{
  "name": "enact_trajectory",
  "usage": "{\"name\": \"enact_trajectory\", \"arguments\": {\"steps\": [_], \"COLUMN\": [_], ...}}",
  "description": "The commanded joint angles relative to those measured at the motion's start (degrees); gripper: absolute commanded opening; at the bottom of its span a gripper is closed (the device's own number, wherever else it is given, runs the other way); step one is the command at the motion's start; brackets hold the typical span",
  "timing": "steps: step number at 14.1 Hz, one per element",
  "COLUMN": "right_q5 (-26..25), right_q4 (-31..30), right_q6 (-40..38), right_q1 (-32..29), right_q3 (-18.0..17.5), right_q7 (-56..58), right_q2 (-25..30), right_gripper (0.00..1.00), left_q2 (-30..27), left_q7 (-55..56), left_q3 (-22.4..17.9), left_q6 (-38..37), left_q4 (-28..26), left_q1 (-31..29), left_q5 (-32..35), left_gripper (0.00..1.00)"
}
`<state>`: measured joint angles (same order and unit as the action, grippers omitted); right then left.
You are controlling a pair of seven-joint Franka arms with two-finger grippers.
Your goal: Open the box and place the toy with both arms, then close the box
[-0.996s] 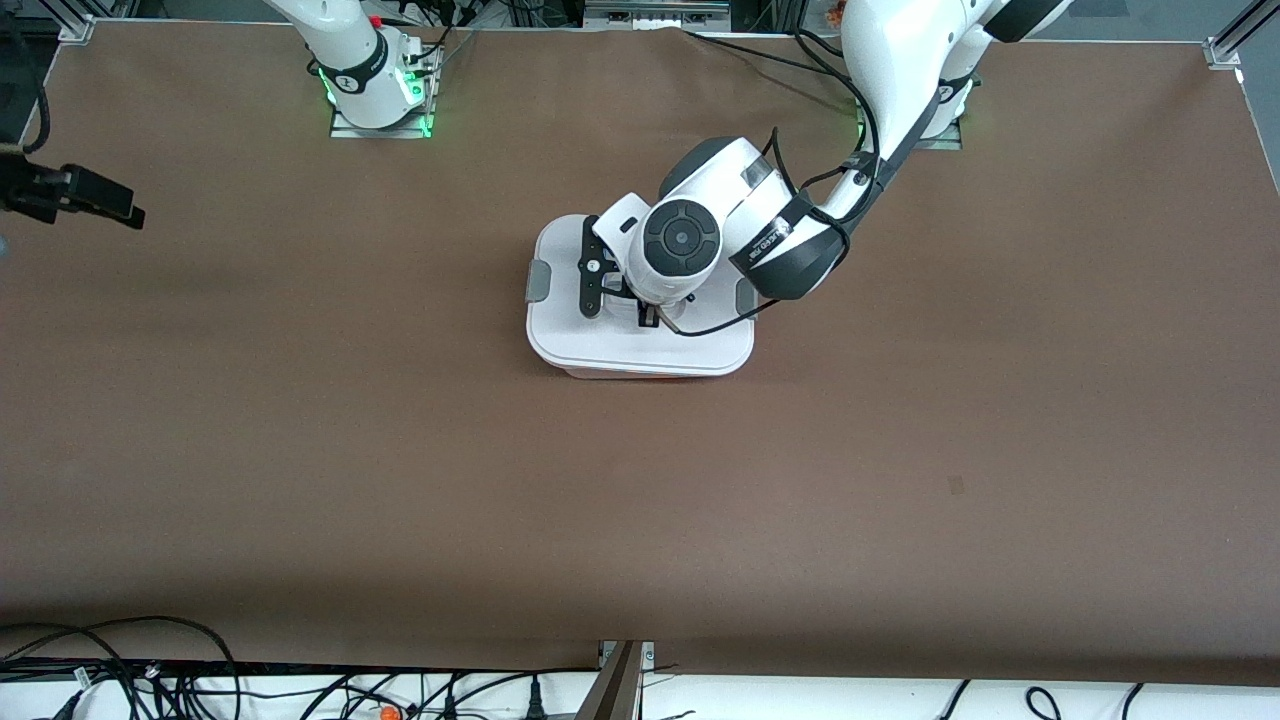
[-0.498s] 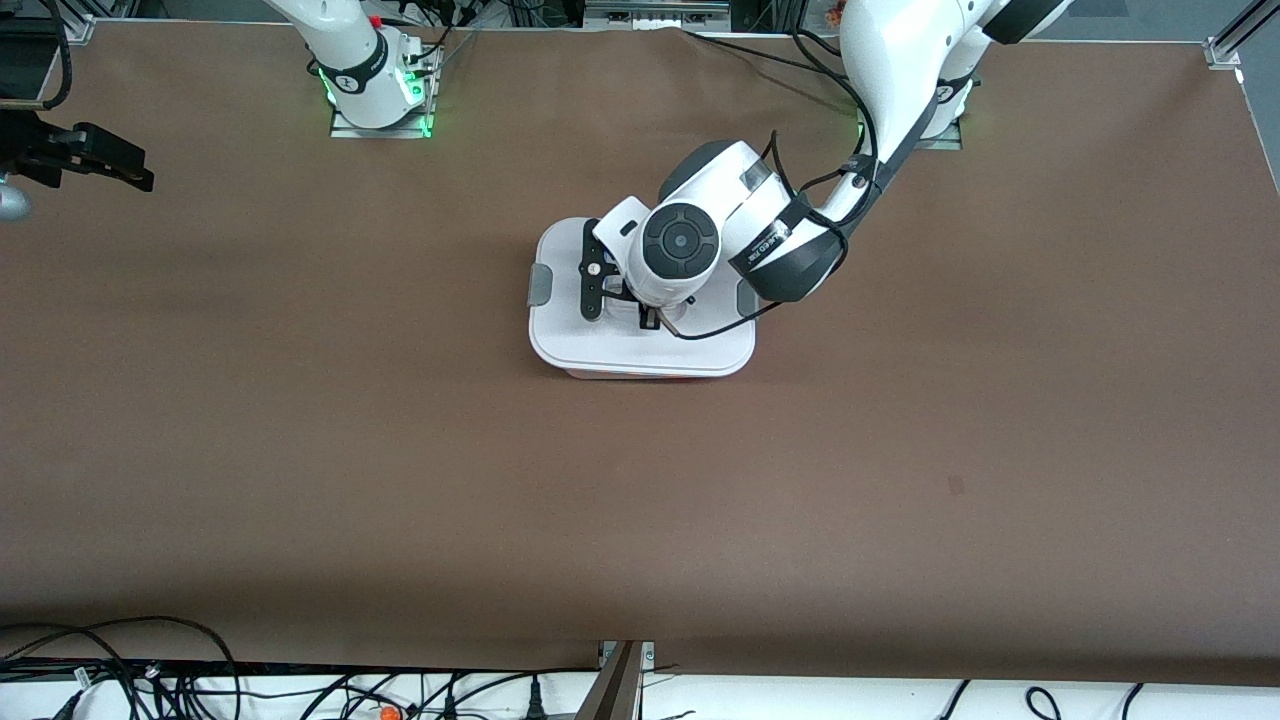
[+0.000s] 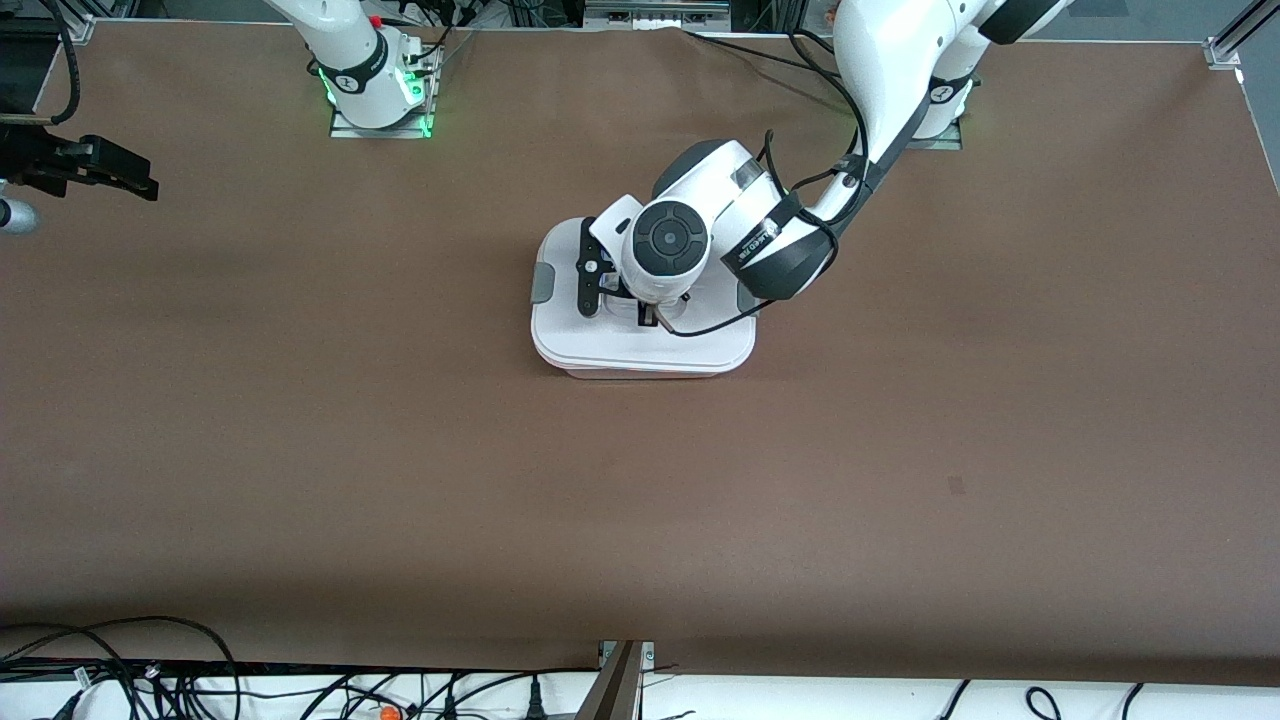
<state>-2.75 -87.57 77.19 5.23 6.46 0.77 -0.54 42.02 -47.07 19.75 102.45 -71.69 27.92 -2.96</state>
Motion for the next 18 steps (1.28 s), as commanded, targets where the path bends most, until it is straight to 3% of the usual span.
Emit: {"name": "enact_trajectory", "arguments": {"steps": [1,9,18], "right_q5": [-0.2,-0.1,0.0], "right_q4": [1.4,1.4,1.4], "right_q6": [-0.5,-0.5,-0.5], "right_q1": [-1.1,-0.7,-0.7], "right_q3": [-0.9,-1.1,-1.1], "right_q7": [0.4,0.3,0.3], "right_q2": [-0.5,-0.5,-0.5], "right_gripper": [1.0,1.0,1.0], "left_q2": [0.0,0.1,0.3], "left_q7": [1.1,10.3,10.1], "left_q3": [0.0,0.1,0.0], "left_q6": [0.6,0.7,0.7], "left_q4": [-0.4,-0.4,-1.0], "left_q1": [0.3,0.1,1.8], "left_q5": [1.0,0.9,1.3], "left_gripper": [0.0,0.0,0.0]}}
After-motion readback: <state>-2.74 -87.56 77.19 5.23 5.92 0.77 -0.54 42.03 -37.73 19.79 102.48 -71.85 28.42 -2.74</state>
